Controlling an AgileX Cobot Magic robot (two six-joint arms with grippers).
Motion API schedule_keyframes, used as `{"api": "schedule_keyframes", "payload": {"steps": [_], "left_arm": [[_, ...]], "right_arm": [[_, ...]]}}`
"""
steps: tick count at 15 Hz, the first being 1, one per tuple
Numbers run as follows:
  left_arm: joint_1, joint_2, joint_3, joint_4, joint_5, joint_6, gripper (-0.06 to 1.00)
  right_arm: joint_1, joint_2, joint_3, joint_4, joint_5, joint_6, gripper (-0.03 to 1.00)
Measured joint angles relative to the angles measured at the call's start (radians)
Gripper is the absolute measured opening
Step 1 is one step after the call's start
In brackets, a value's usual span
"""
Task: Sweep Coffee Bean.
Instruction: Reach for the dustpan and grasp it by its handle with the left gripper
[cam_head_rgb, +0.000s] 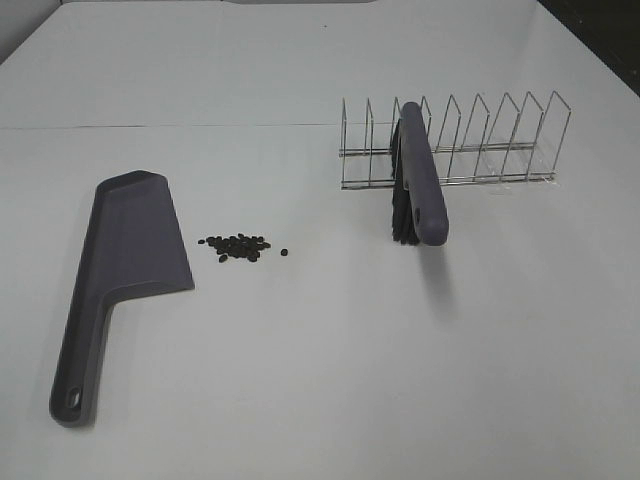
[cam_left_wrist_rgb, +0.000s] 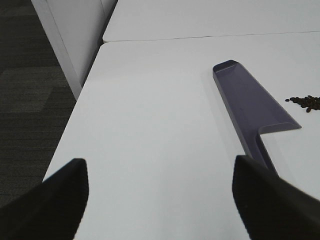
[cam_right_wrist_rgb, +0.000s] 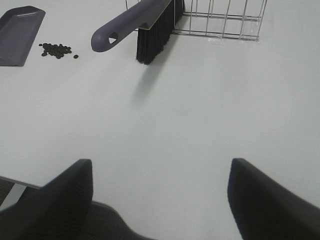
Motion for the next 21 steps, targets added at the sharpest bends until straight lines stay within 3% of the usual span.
{"api": "schedule_keyframes", "payload": {"steps": [21], "left_arm": [[0.000,0.000,0.000,0.017,0.000,-0.003,0.73]], "right_arm": [[0.000,0.000,0.000,-0.004,0.000,0.011,0.70]]}}
